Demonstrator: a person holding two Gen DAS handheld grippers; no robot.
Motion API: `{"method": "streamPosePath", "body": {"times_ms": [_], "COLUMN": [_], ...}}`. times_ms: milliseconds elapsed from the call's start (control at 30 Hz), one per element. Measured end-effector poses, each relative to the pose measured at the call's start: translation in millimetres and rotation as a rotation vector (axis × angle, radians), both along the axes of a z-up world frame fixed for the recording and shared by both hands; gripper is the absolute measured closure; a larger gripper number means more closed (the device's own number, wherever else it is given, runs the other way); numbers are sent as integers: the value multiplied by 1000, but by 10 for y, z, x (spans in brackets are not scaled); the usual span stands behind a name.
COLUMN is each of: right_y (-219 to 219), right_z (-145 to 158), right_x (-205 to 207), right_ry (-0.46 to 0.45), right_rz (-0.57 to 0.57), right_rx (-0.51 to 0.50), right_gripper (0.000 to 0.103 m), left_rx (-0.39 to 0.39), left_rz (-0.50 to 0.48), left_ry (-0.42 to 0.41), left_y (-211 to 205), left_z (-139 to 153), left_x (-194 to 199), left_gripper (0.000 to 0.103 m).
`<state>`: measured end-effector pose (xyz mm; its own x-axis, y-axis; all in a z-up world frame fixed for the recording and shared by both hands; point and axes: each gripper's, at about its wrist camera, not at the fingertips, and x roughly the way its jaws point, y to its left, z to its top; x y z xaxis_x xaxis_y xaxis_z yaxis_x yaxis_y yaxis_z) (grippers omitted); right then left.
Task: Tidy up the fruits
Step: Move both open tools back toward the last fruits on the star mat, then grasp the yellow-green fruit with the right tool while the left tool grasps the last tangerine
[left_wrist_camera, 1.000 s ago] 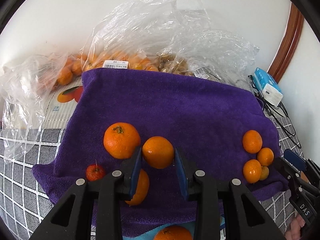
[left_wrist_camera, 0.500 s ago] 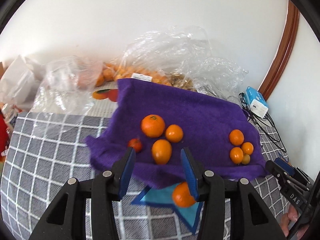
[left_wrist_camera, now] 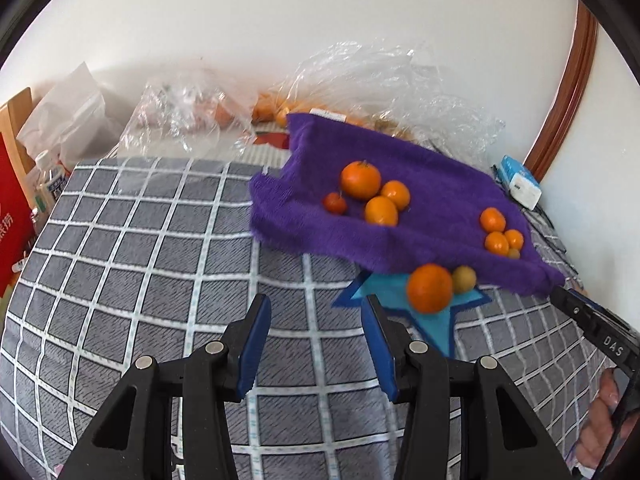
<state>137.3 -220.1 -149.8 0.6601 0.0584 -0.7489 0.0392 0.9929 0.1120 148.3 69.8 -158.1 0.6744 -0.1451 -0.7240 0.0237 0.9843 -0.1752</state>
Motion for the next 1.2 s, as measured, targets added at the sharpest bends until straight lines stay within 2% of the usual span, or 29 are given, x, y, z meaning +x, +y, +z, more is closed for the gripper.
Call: {"method": "streamPosePath", "body": {"times_ms": [267, 400, 533, 767, 1000, 1200], "right_y": [291, 452, 554, 613, 710, 812], "right_z": [-132, -201, -273, -395, -502, -558], "right_x": [-9, 63, 150, 345, 495, 581], "right_ry": [8, 23, 36, 77, 100, 103], "right_rz": [57, 84, 106, 112, 139, 144], "right_rx": [-10, -21, -23, -12, -23, -41], "right_gripper": [54, 54, 54, 54, 54, 54], "left_rx": [44, 38, -1, 4, -4, 2], "left_rz": [9, 17, 27, 31, 23, 21], "left_ry": [27, 22, 33, 23, 19, 22], "left_y": [209, 304, 376, 361, 359, 358], "left_z": [-164, -223, -301, -315, -322, -336], "left_x": [3, 3, 0, -59, -58, -49], "left_gripper": [58, 59, 59, 58, 51, 50]}}
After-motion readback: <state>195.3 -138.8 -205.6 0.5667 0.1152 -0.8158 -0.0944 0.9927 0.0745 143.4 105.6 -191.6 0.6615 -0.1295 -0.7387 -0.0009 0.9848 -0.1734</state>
